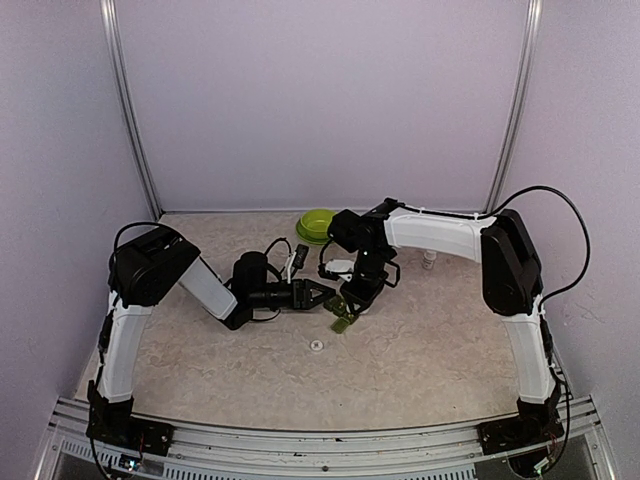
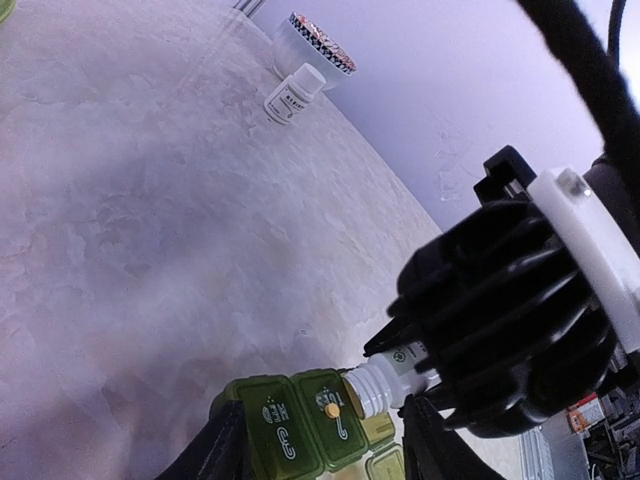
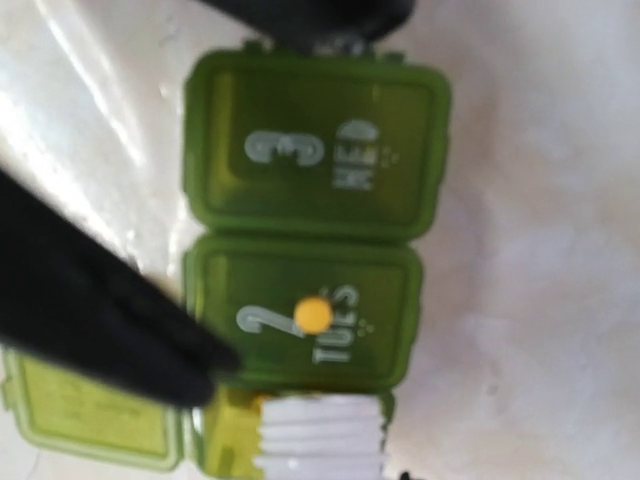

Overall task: Sort the pills into containers
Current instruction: Pour the pill into the compartment of the pill container.

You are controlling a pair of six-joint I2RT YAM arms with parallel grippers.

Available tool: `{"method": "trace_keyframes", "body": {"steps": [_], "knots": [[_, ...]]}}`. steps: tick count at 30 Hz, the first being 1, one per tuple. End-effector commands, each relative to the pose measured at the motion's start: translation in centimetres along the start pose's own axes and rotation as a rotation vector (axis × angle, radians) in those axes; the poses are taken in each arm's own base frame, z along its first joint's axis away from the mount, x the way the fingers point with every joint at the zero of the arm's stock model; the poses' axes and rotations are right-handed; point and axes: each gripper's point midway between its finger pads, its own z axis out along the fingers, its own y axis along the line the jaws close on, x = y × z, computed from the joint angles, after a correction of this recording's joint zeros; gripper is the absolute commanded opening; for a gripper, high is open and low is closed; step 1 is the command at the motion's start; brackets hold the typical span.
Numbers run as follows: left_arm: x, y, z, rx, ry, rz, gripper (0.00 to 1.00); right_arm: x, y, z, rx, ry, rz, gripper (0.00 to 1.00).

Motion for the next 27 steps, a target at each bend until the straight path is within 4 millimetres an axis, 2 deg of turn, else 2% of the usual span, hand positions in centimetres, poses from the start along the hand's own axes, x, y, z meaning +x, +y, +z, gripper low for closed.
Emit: {"method": "trace_keyframes", "body": {"steps": [1,8,16,23,27], "knots": [[0.8,0.3,0.2,-0.003,0.009,-0.006,0.51,0.6,0.3,-1.0,0.012,0.002,-0.008,0.22],[0.8,0.0,0.1,0.006,0.008,-0.008,0.51,1.2,0.4,-1.3,0.014,0.011,-0.007,0.23],[0.7,-0.3,0.2,0.020,0.006,-0.009,0.52,1.2,0.2,-2.7,0.031,-0.006,-0.002,0.23],[0.7,-0.3,0.1,0.019,0.005,-0.007,0.55,1.2,0.6,-2.8,0.011,-0.014,-0.008,0.23],[0.7,-0.3,0.1,0.018,0.004,-0.007,0.55,1.7,0.7,-2.2,0.003,0.006,-0.011,0.23]]}}
